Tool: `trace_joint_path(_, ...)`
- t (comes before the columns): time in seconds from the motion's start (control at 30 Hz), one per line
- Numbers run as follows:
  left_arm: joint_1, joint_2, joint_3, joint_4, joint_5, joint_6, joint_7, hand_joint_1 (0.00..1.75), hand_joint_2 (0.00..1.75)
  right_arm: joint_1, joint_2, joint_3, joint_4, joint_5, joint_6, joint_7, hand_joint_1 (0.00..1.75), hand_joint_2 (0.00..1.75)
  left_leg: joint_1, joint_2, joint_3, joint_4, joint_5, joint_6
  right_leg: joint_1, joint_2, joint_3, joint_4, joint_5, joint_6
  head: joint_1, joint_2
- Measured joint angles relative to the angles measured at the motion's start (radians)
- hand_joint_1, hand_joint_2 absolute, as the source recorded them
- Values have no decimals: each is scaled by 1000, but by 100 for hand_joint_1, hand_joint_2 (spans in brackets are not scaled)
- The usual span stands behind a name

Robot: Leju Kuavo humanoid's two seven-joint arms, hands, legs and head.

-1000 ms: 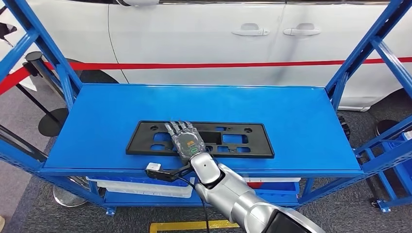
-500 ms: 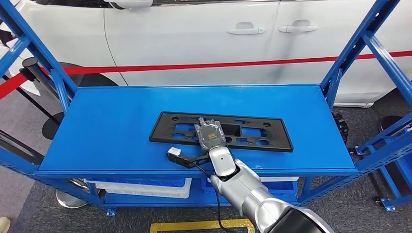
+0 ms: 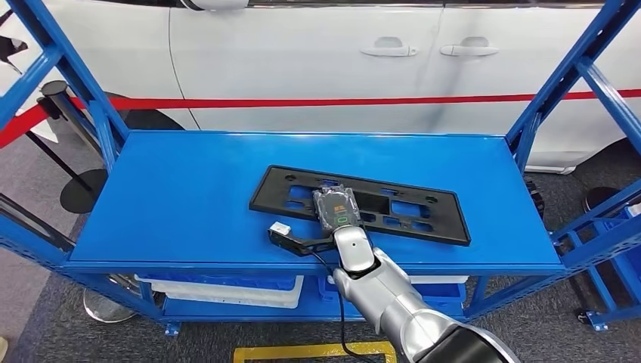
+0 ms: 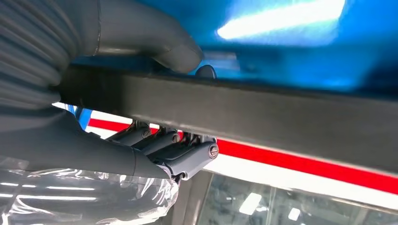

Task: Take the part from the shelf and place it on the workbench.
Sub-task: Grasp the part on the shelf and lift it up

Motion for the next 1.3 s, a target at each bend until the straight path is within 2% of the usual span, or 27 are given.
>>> trace_joint_path(0.03,0,0,0,0,0,5,-1,0,175,3,0,-4,0,0,-2,-4,124,175,-1,0,-2,0,0,2,-2,0,-32,65,-27,3,0,0)
trace_joint_path(0.07,1,0,0,0,1,12,-2,0,175,5,-1,-8,0,0,-4,-9,124,175,-1,0,-3,0,1,2,-3,0,-55,110,-39,4,0,0)
trace_joint_path(0.1,1,1,1,0,1,20,-2,0,175,6,-1,-12,-1,0,-6,-16,124,175,-1,0,-3,0,1,2,-3,0,-62,121,-31,3,0,0)
trace_joint_path(0.13,1,1,1,0,2,26,-3,0,175,7,-1,-16,-4,0,-8,-25,124,175,-2,-1,-2,1,0,2,-3,0,-49,93,-4,1,0,0)
trace_joint_path(0.2,0,1,2,0,2,37,-8,0,175,7,0,-26,-13,-6,-14,-49,124,175,-1,-3,0,0,-1,-1,-2,0,13,-38,65,-9,0,0)
trace_joint_path(0.23,-1,0,2,0,2,43,-10,0,175,7,1,-35,-21,-14,-20,-69,124,175,-3,-4,0,1,-1,-4,1,0,41,-99,87,-15,0,0)
trace_joint_path(0.3,-1,0,3,0,2,54,-9,0,175,11,6,-55,-39,-40,-37,-122,124,175,-4,-4,-3,-1,0,-14,7,1,61,-151,95,-21,0,0)
trace_joint_path(0.4,-1,0,9,0,5,66,-8,0,175,41,13,-92,-109,-139,-66,-266,124,175,-3,-3,-6,0,-6,-31,5,1,65,-168,102,-33,-1,0)
trace_joint_path(0.47,-1,-1,14,0,9,69,-13,0,175,68,17,-113,-194,-238,-73,-375,124,175,-1,-2,-32,62,-47,-36,1,0,72,-180,107,-45,-2,0)
trace_joint_path(0.53,-1,-2,18,0,12,69,-18,0,175,96,16,-124,-289,-358,-63,-462,124,175,-1,-2,-89,189,-108,-39,5,-1,75,-181,106,-51,-2,0)
trace_joint_path(0.57,0,-2,21,0,14,69,-22,0,175,116,12,-128,-342,-435,-48,-504,124,175,0,-2,-115,243,-124,-40,7,-1,75,-181,105,-52,-2,0)
trace_joint_path(0.6,2,-2,23,0,17,68,-29,0,175,137,7,-131,-401,-522,-28,-546,124,175,0,-2,-127,268,-124,-42,8,-1,76,-179,104,-53,-2,0)
trace_joint_path(0.63,3,-2,26,0,21,65,-37,0,175,161,1,-134,-468,-621,-1,-593,124,175,1,-2,-121,253,-105,-43,8,0,76,-177,103,-52,-2,0)
trace_joint_path(0.7,5,-2,33,0,29,57,-55,0,175,204,-14,-137,-615,-809,62,-676,124,175,4,-1,-64,136,-42,-45,6,2,77,-168,96,-47,-2,0)
trace_joint_path(0.73,5,-3,36,0,32,52,-63,0,175,224,-24,-137,-695,-893,95,-708,124,175,3,-1,-32,73,-21,-45,7,5,75,-160,92,-42,-3,0)
trace_joint_path(0.77,4,-4,39,0,35,49,-70,0,175,245,-34,-138,-767,-962,127,-732,124,175,3,-2,-11,32,-12,-41,8,7,74,-155,88,-36,-2,0)
trace_joint_path(0.8,4,-5,42,0,37,48,-76,0,175,269,-45,-139,-832,-1019,158,-749,124,175,1,-3,-2,15,-13,-36,10,8,72,-151,86,-31,-2,0)
trace_joint_path(0.87,6,-7,46,0,41,48,-83,0,175,318,-67,-139,-944,-1116,206,-783,124,175,-2,-5,-1,12,-13,-20,10,9,71,-150,86,-22,-2,0)
trace_joint_path(0.93,9,-11,49,0,43,48,-87,0,175,351,-89,-140,-1032,-1195,239,-812,124,175,-1,-5,-1,7,-8,-8,5,8,62,-131,70,-11,-2,0)
trace_joint_path(1.0,9,-13,53,0,44,50,-90,0,175,370,-112,-139,-1101,-1280,279,-837,124,175,0,-3,-2,5,-5,2,1,6,24,-45,17,0,-2,0)
trace_joint_path(1.07,8,-13,56,0,47,51,-95,0,175,391,-136,-137,-1162,-1385,341,-860,124,175,-1,-3,-3,5,-5,5,-2,4,-38,85,-42,7,-2,0)
trace_joint_path(1.1,9,-13,58,0,50,51,-98,0,175,402,-148,-134,-1191,-1435,375,-868,124,175,-1,-3,-4,5,-5,6,-4,4,-58,126,-51,8,-2,0)
trace_joint_path(1.13,9,-13,61,0,54,51,-102,0,175,411,-159,-130,-1220,-1479,408,-872,124,175,-2,-3,-3,5,-5,6,-5,3,-62,133,-42,9,-2,0)
trace_joint_path(1.17,9,-13,63,0,58,50,-106,0,175,419,-169,-125,-1248,-1513,437,-874,124,175,-2,-4,-3,5,-6,5,-5,3,-47,99,-15,7,-2,0)
trace_joint_path(1.23,8,-14,68,0,66,45,-116,0,175,428,-186,-113,-1302,-1563,486,-872,124,175,-3,-5,0,5,-8,2,-4,3,20,-38,52,0,-2,0)
trace_joint_path(1.27,7,-14,70,0,70,42,-121,0,175,432,-193,-107,-1325,-1583,508,-871,124,175,-4,-6,0,6,-9,-2,-2,3,49,-100,74,-5,-2,0)
trace_joint_path(1.3,8,-15,72,0,74,39,-125,0,175,436,-201,-102,-1346,-1601,530,-871,124,175,-5,-6,0,5,-10,-7,1,3,66,-137,83,-9,-2,0)
